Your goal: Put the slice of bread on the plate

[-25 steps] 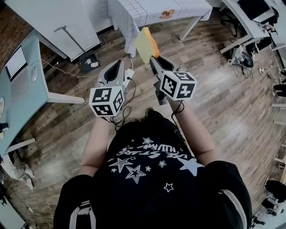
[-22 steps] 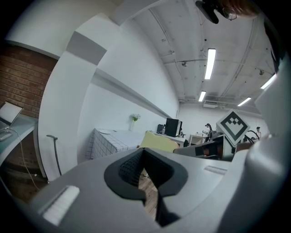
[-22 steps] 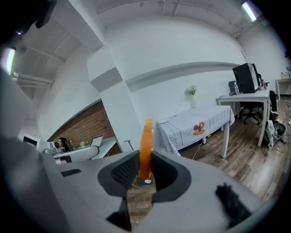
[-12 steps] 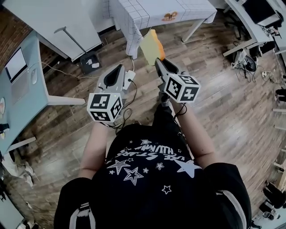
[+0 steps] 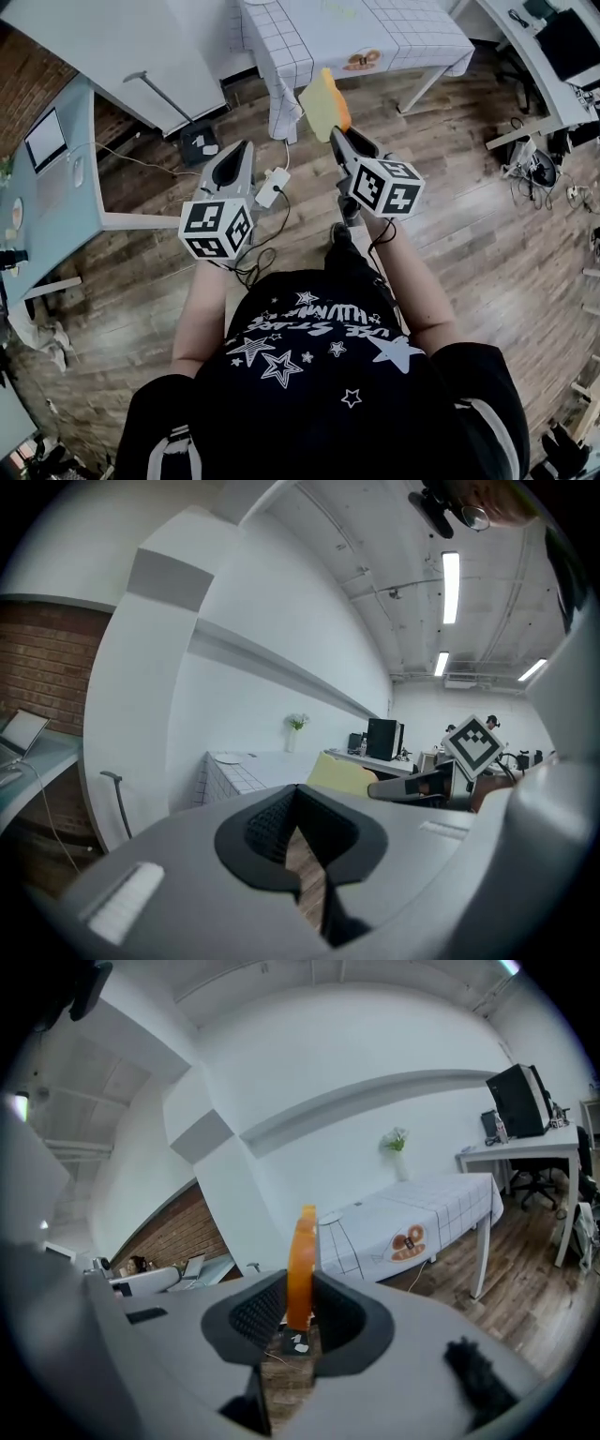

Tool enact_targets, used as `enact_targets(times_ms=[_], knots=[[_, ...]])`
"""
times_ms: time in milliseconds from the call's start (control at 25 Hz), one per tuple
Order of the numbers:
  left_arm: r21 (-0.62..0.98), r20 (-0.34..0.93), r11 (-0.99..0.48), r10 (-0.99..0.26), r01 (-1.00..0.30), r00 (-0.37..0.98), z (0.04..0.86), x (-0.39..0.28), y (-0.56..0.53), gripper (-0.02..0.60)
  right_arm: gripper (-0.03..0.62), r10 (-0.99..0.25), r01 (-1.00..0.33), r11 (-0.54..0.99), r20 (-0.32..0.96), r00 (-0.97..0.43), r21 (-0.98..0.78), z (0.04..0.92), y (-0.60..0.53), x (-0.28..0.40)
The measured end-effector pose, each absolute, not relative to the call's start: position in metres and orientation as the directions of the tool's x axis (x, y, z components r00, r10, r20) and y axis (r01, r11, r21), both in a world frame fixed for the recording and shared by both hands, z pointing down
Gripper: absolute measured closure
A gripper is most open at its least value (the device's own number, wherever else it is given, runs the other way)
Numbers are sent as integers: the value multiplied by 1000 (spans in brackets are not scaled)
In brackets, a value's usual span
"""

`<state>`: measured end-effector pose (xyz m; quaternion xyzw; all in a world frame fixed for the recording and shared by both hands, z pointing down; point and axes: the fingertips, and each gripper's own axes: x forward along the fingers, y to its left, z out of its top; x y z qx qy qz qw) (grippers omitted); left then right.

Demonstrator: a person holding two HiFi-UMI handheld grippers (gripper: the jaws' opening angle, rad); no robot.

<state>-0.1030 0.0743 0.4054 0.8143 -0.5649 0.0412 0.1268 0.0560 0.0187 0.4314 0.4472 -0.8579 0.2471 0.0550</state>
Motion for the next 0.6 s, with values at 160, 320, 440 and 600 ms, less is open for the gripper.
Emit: enact_targets(times_ms=[160,320,440,600], knots=[[154,212,-296,-922,-943,325,398,-75,47,574,507,-724,-775,507,301,-620,-377,422,-12,90],[165,207,-263,-933,-951,294,393,-45,22,574,507,-719,-765,520,287,-632,-380,416,-42,127],[138,208,-240,-942,-961,265,391,-24,11,574,507,-708,-752,536,281,-648,-383,414,-61,149],[135,207,-190,-954,-972,215,394,-10,1,574,507,-681,-728,565,279,-677,-387,417,-80,165]])
